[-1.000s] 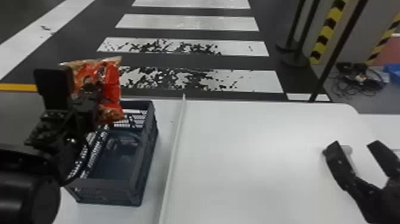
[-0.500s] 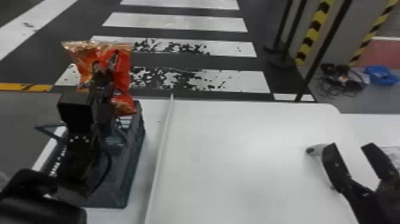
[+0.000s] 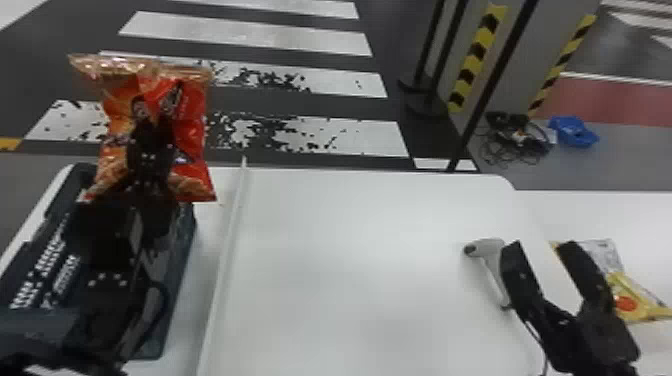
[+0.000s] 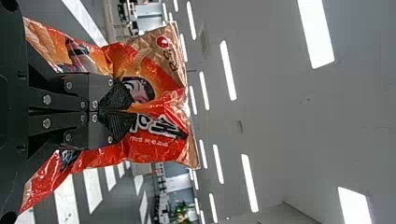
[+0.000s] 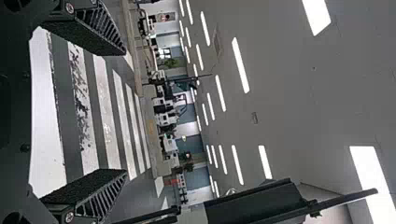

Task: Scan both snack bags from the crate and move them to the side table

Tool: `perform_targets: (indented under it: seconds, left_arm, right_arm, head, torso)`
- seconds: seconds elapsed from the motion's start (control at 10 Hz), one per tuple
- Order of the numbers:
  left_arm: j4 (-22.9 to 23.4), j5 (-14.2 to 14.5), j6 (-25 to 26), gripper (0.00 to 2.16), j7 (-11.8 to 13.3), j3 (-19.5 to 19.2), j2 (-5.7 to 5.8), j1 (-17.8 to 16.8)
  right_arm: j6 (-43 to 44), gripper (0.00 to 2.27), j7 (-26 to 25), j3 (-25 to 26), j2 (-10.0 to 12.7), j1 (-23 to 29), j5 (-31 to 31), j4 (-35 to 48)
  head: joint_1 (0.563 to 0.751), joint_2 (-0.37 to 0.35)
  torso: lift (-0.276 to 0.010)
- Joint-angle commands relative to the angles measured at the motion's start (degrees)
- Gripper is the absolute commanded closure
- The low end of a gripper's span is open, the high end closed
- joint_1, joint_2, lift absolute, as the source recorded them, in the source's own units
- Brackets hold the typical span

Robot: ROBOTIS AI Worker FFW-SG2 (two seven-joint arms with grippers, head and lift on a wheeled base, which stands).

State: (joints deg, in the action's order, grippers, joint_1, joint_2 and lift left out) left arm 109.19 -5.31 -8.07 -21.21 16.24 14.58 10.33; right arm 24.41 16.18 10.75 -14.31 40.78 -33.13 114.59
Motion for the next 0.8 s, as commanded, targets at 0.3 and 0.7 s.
perform_targets:
  seconds: [0.3, 0.7]
  left_arm:
    - [12.89, 1.09, 17.70, 1.83, 5.04, 7.14, -0.95, 1.71]
    - [6.03, 5.66, 21.56, 1.82, 12.42, 18.31, -4.29, -4.88]
  right_arm:
    - [0.41, 0.10, 0.00, -0.03, 0.33, -0.09, 0.00, -0.86]
    - [0.59, 0.11, -0.18, 0.94, 0.42, -0.09, -0.97, -0.95]
  head:
    - [0.695, -0.234]
    - [0.695, -0.350]
  torso:
    - [-0.095]
    - [-0.095]
